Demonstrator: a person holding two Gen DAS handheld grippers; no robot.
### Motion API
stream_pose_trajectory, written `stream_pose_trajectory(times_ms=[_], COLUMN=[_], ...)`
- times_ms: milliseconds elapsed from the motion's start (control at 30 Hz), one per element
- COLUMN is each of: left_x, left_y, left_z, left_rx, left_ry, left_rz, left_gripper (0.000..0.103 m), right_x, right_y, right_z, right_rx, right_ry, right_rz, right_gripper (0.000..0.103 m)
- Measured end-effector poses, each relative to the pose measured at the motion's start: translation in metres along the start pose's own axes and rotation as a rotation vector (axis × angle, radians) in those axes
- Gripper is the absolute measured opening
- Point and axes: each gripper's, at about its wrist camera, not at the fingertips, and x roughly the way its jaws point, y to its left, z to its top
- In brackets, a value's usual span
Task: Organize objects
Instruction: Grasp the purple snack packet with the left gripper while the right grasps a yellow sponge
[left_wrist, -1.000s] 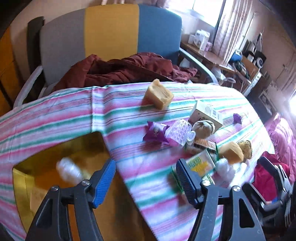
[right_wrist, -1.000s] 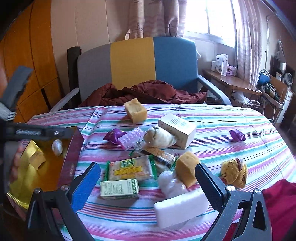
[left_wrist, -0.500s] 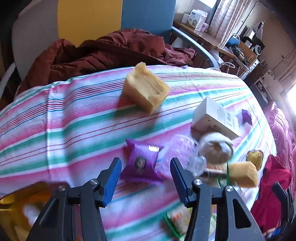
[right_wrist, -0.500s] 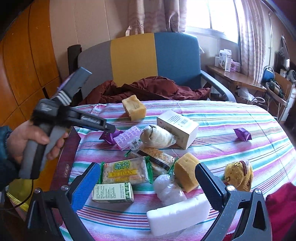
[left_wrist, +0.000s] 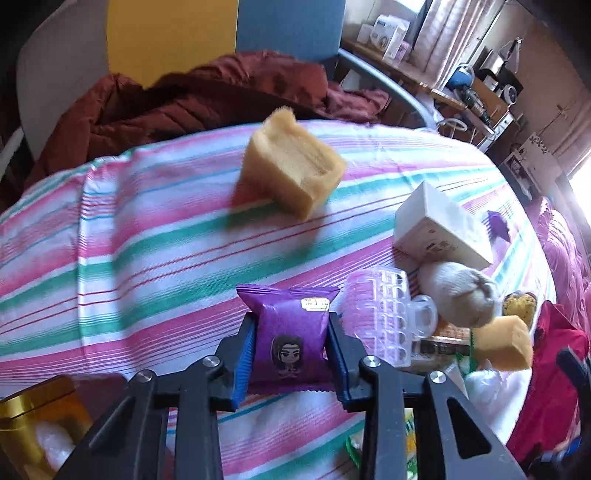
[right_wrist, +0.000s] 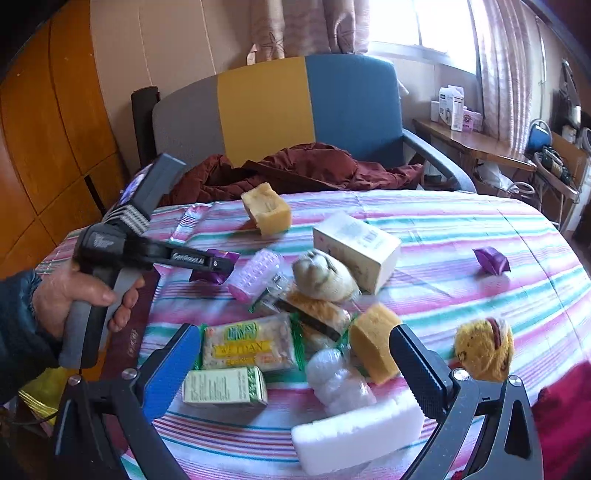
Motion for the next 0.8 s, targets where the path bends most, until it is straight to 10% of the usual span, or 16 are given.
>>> stream_pose_trajectory(times_ms=[333, 800], left_x=[-0.062, -0.137], left_y=[0.016, 0.063], left_z=[-0.016, -0.081], left_rx=[-0.033, -0.174], left_ry=[-0.146, -0.261], left_rz=[-0.001, -0.002], left_gripper=[0.036, 0.036], right_x=[0.047, 0.231], right_y=[0.007, 0.048], right_z=[0.079, 0.141], right_rx=[-0.068, -0.249], right_ry=[0.031, 0.321], right_rz=[0.066, 0.012], right_gripper=[0.103, 0.094])
